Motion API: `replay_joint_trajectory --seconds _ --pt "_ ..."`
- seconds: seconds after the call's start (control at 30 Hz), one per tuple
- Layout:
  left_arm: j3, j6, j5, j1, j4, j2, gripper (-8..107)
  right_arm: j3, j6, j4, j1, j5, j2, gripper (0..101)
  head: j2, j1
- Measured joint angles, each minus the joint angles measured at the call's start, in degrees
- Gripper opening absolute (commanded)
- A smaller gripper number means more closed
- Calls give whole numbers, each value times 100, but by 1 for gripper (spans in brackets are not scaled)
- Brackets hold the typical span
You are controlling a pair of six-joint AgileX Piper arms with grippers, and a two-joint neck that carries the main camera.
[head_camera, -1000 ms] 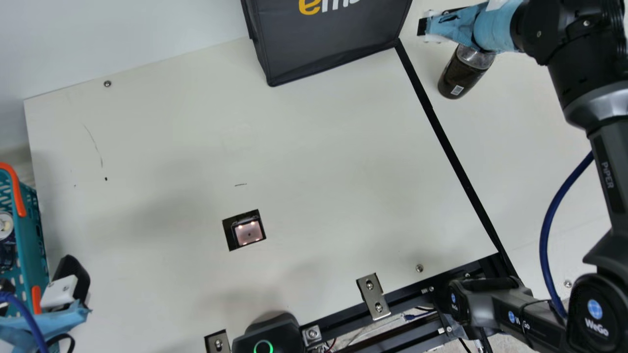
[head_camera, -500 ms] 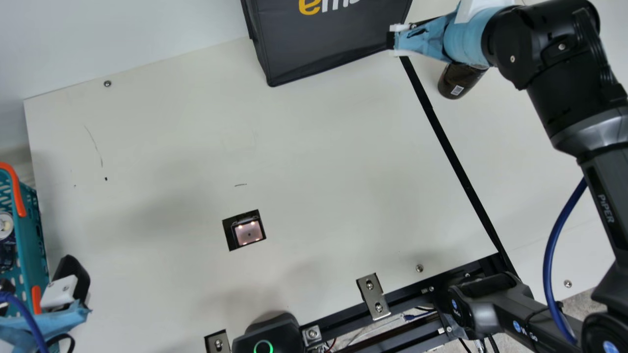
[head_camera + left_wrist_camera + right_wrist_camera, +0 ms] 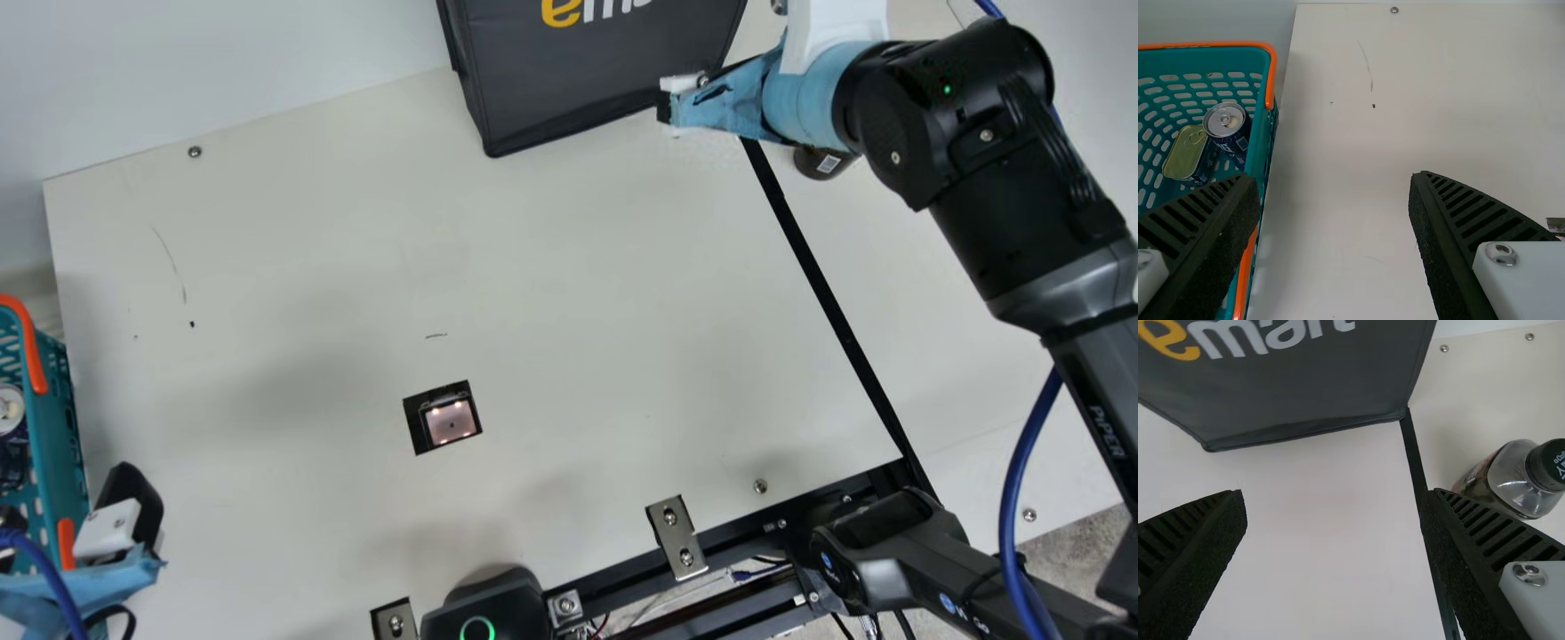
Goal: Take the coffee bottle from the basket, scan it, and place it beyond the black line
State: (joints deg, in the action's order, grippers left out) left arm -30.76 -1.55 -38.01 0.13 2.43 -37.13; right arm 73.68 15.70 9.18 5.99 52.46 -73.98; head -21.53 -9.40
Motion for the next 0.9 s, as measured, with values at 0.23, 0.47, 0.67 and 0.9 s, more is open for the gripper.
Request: replay_joint_trajectory --seconds 0.23,0.47,0.67,0.9 --pt "0 0 0 0 0 0 90 -50 -203 -86 95 55 126 91 9 0" --pt "-621 -14 -530 -33 -12 -117 90 -129 -552 -235 -64 424 759 91 677 0" --pt "-1234 -39 -1030 -53 -22 -214 90 -196 -874 -409 -186 769 1343 91 1468 0" --pt "-1947 -51 -1618 -97 -41 -326 90 -283 -1242 -575 -332 1142 2052 91 1969 0"
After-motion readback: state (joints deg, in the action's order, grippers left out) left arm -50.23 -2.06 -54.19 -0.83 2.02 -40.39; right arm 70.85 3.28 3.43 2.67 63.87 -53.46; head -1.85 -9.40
